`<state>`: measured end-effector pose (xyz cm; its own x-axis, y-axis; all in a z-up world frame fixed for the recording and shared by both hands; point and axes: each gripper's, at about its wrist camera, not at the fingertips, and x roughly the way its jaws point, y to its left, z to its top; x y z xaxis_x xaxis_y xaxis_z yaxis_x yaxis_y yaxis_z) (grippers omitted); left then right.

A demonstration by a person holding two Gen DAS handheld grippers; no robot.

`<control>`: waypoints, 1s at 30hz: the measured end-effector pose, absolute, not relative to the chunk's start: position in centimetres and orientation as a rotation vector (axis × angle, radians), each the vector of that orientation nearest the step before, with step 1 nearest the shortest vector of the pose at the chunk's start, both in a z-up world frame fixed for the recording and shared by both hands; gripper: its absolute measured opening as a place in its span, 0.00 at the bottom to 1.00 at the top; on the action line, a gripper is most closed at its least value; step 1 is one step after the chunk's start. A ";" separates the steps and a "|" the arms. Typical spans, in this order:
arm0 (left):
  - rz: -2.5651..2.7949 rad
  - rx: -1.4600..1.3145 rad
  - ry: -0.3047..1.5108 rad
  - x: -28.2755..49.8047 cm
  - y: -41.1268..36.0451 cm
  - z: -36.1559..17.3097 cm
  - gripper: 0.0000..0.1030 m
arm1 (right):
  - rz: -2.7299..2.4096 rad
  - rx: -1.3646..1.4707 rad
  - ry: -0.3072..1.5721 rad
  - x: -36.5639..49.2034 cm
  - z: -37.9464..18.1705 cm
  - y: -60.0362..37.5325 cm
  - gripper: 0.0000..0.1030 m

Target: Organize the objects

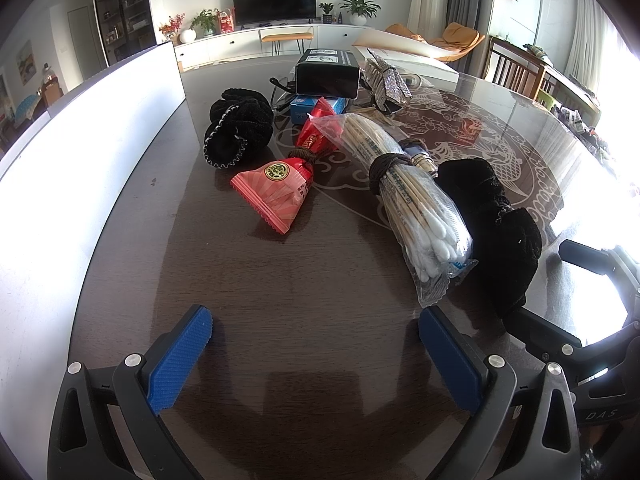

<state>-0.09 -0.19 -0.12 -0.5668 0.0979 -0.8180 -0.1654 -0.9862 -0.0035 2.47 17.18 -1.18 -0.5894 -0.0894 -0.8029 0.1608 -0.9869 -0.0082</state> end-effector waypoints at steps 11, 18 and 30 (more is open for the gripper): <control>2.655 -1.384 0.109 0.0 0.0 -0.1 1.00 | -2.679 1.346 0.120 2.4 -1.2 17.2 1.00; 2.646 -1.389 0.124 0.1 0.0 0.1 1.00 | -2.678 1.346 0.119 2.5 -1.2 17.2 1.00; 2.611 -1.403 0.243 -8.9 0.5 1.9 1.00 | -2.677 1.346 0.119 2.6 -1.2 17.2 1.00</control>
<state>-8.90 0.47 1.86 -0.5441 0.0701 -0.8361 -0.2234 -0.9726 0.0638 2.56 17.17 -1.15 -0.5889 -0.0914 -0.8030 0.1625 -0.9867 -0.0068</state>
